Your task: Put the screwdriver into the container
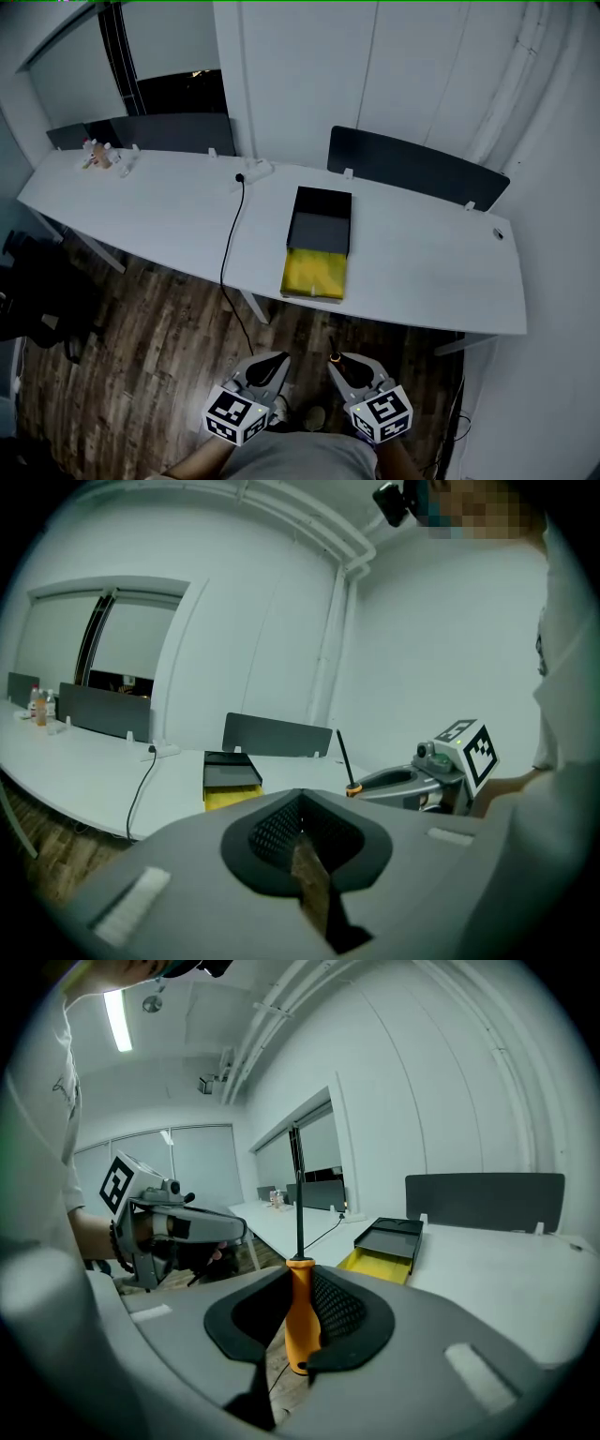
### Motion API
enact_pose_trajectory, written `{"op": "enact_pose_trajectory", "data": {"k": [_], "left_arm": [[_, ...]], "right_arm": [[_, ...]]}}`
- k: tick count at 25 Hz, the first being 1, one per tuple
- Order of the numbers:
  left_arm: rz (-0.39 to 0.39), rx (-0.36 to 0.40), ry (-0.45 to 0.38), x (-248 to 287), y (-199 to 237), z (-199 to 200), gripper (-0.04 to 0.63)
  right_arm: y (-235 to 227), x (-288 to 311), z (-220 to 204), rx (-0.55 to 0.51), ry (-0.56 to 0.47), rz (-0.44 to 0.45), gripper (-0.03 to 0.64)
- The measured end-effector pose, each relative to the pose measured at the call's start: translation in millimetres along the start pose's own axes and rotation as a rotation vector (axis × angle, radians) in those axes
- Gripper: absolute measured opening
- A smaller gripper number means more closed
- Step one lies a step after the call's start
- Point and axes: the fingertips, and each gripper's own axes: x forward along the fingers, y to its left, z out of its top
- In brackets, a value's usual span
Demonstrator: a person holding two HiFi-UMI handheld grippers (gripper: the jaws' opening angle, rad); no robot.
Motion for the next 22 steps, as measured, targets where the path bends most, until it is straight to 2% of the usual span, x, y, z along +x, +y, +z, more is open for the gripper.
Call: {"op": "enact_pose_trajectory", "data": {"k": [6,22], "left_arm": [[-0.011,-0.007,-0.016,-9,14,3,0.000],[-0.054,-0.008,-0.046,-34,54,6,0.000]], "right_arm": [[11,12,9,0.035,-0.026,0.000,0.086],[42,40,23,0.013,-0.023,-0.048,0.086]]}}
